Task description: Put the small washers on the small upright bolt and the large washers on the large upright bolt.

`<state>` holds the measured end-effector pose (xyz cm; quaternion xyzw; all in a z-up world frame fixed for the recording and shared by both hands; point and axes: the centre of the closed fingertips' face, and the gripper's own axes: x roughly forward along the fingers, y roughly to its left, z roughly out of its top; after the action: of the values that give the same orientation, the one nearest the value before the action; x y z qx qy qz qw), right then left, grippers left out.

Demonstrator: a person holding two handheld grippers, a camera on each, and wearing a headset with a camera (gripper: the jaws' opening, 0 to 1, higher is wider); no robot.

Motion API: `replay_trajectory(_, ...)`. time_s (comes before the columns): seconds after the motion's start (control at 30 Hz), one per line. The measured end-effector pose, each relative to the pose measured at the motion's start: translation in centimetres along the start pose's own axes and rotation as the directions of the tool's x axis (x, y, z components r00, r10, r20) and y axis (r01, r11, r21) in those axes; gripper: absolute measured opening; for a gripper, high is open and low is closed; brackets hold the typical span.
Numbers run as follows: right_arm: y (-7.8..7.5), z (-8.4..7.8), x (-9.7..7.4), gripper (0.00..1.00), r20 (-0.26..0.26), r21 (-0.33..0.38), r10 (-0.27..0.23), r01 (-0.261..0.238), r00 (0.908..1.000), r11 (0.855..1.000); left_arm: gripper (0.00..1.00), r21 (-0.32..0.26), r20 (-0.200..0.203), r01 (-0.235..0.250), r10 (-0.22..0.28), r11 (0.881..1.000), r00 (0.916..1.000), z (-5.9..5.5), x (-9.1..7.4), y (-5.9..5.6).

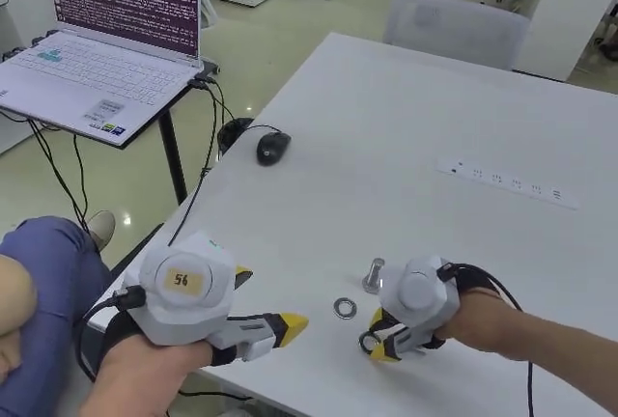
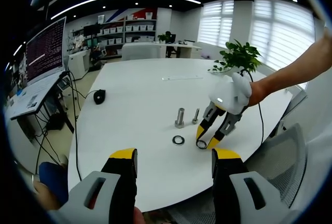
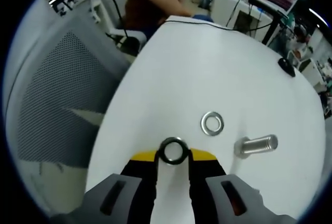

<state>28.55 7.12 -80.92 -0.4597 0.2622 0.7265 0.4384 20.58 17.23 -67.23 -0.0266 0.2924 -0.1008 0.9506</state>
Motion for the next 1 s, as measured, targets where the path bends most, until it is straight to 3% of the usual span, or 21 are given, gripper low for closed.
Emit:
replay_trajectory(0.17, -1.3, 0.8, -1.5, 0.23, 0.027, 0.031, -0.05, 0.049, 0.9984, 0.998, 0.57, -0.007, 0.006, -0.006, 0.006, 1.0, 1.0, 0.1, -0.1, 0.3)
replay_trajectory(0.3, -3.0, 1.7, -3.5, 0.23, 0.07, 0.102, -0.112, 0.105, 0.9913, 0.989, 0.57, -0.017, 0.012, -0.008, 0.008, 1.0, 0.9999, 0.1, 0.0, 0.4)
replay_trajectory(0.57, -7.4, 2.7, -6.7, 0.23, 0.074, 0.098, -0.21, 0.203, 0.9749, 0.974, 0.57, -0.019, 0.005, 0.003, -0.003, 1.0, 1.0, -0.2, 0.2, 0.0)
replay_trajectory(0.77, -10.0, 2.6, -6.9, 0.23, 0.036, 0.094, -0.227, 0.223, 0.9732, 0.97, 0.57, -0.023, 0.005, 0.005, -0.004, 1.0, 1.0, -0.3, 0.3, 0.0)
replay_trajectory(1.0, -10.5, 2.0, -5.8, 0.23, 0.001, 0.112, -0.194, 0.192, 0.981, 0.975, 0.57, -0.034, 0.009, -0.008, 0.008, 0.999, 0.9999, -0.4, 0.0, 0.7)
